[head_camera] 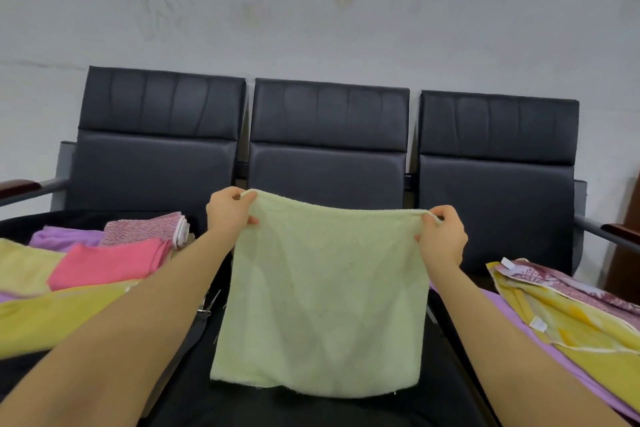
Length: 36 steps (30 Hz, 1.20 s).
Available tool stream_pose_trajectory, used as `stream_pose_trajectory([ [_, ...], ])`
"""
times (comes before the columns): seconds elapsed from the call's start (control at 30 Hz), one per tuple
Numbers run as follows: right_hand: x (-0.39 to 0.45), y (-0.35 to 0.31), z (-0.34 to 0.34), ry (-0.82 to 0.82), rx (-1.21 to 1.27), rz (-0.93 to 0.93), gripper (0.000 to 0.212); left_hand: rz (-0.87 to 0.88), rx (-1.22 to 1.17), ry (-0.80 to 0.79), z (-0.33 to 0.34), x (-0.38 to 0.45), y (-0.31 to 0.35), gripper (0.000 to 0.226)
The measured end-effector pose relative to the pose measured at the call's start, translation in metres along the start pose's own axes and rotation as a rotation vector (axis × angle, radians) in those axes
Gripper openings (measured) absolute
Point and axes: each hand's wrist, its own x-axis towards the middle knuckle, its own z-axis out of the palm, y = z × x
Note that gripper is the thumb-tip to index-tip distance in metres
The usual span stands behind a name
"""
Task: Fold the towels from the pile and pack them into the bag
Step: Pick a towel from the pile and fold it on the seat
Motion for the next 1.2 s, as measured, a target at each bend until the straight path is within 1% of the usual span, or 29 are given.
stream_pose_trajectory([
  [0.03, 0.004, 0.002, 0.007, -0.014, 0.014, 0.003, 0.011, -0.037, -0.044, -0.005, 0.007, 0.004, -0.005, 0.013],
  [0.1, 0.012, 0.001, 0.020, -0.036, 0.072, -0.045, 0.011, -0.056, -0.106, -0.005, 0.019, 0.012, -0.009, 0.015],
  [0.17, 0.022, -0.005, 0.029, -0.025, 0.161, -0.103, 0.009, -0.012, -0.153, 0.024, 0.030, 0.024, -0.006, 0.016],
  [0.27, 0.034, -0.022, 0.034, 0.037, 0.308, -0.175, 0.007, 0.094, -0.238, 0.117, 0.035, 0.033, 0.009, 0.014],
  [0.37, 0.035, -0.024, 0.030, 0.015, 0.415, -0.234, 0.008, 0.160, -0.324, 0.209, 0.033, 0.027, 0.015, 0.014],
  [0.43, 0.027, -0.015, 0.024, -0.026, 0.406, -0.244, 0.009, 0.147, -0.337, 0.234, 0.030, 0.013, 0.008, 0.015],
  [0.53, 0.009, 0.010, 0.015, -0.060, 0.350, -0.223, 0.008, 0.081, -0.296, 0.249, 0.024, -0.014, -0.015, 0.013],
  [0.63, -0.011, 0.036, 0.008, -0.071, 0.280, -0.174, 0.010, -0.004, -0.225, 0.241, 0.017, -0.039, -0.050, 0.014],
  [0.77, -0.031, 0.072, 0.008, -0.104, 0.076, -0.070, 0.011, -0.199, 0.083, 0.245, 0.011, -0.066, -0.092, 0.025],
  [0.87, -0.045, 0.095, 0.012, -0.133, -0.014, 0.010, 0.012, -0.249, 0.332, 0.122, 0.012, -0.080, -0.111, 0.028],
  [0.97, -0.050, 0.118, 0.020, -0.214, -0.111, 0.085, 0.019, -0.264, 0.521, 0.001, 0.016, -0.082, -0.132, 0.029],
  [1.07, -0.047, 0.138, 0.034, -0.291, -0.224, 0.131, 0.019, -0.248, 0.653, -0.089, 0.022, -0.073, -0.146, 0.029],
  [1.13, -0.044, 0.144, 0.044, -0.311, -0.284, 0.138, 0.018, -0.211, 0.700, -0.121, 0.029, -0.065, -0.153, 0.029],
  [1.2, -0.041, 0.147, 0.054, -0.281, -0.306, 0.144, 0.019, -0.145, 0.696, -0.142, 0.036, -0.056, -0.157, 0.027],
])
